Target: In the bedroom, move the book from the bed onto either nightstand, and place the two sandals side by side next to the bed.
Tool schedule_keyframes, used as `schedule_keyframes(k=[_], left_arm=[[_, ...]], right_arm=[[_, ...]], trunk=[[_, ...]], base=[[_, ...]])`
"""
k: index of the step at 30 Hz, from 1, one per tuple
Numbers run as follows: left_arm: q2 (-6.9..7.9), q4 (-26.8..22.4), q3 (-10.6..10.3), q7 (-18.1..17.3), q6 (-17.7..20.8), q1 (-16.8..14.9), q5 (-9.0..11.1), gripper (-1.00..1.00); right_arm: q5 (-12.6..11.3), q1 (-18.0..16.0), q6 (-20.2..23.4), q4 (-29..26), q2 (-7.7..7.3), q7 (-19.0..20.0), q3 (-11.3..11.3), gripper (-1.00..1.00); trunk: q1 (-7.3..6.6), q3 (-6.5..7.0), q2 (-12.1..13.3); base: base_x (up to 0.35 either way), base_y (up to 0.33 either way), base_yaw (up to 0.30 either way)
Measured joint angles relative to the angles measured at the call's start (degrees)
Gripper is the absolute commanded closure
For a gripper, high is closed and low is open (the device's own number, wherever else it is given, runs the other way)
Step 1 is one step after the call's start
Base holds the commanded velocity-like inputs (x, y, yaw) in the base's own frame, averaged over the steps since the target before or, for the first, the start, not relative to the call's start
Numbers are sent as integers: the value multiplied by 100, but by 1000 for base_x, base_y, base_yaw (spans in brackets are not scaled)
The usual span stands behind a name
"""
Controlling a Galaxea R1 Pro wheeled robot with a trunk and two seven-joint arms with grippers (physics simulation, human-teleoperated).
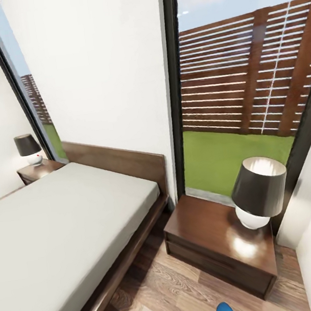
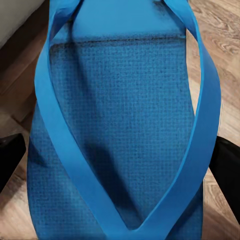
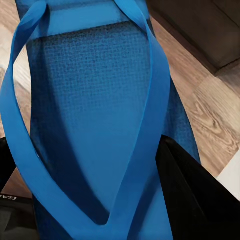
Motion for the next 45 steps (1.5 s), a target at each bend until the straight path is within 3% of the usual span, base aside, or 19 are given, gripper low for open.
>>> schedule_keyframes(k=[45], left_arm=[[-3, 0, 0, -1, 0, 0, 1, 100]], right_arm=[[-8, 0, 0, 6, 0, 0, -1, 100]], trunk=[[0, 0, 0]], base=[[-17, -27, 290]])
